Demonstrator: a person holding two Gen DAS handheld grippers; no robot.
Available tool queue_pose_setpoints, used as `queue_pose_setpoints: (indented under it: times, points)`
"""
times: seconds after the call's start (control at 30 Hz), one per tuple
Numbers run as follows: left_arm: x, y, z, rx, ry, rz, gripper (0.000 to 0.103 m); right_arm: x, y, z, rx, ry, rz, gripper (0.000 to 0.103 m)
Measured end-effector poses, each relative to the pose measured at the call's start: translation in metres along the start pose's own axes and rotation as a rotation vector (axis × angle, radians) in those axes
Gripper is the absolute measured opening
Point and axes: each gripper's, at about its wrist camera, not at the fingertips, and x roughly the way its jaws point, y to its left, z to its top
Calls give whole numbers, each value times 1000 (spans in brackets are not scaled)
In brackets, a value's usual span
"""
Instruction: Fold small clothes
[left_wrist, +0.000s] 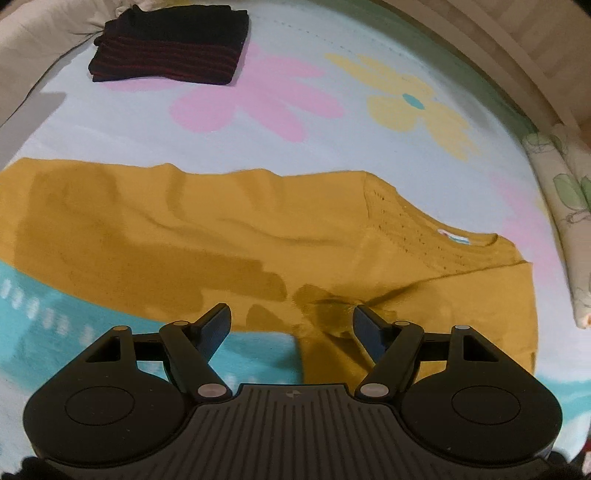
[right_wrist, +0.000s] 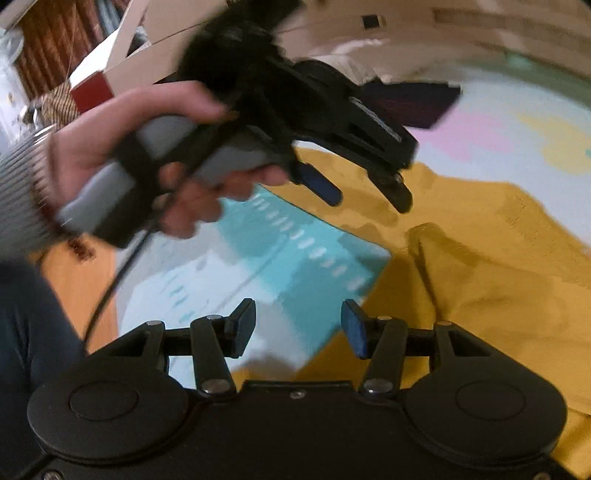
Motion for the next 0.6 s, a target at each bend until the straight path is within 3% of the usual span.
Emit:
queue_pose_setpoints:
  times: [0.13, 0.33, 0.4, 0.53, 0.6]
  points:
    - [-11, -3, 0, -46, -41, -37, 70, -16, -25, 6, 49, -51, -196, 60]
    - [-12, -8, 1, -16, -47, -16, 70, 24, -69, 17, 152, 33, -221, 60]
    - [-9, -6, 1, -17, -33, -14, 70, 33, -59, 14, 104, 18, -188, 61]
    - [-1, -6, 1, -25, -9, -20, 70, 24, -29, 3, 4, 15, 8, 57]
    - [2, -8, 0, -19, -1, -31, 70, 7, -17, -3, -32, -2, -2, 58]
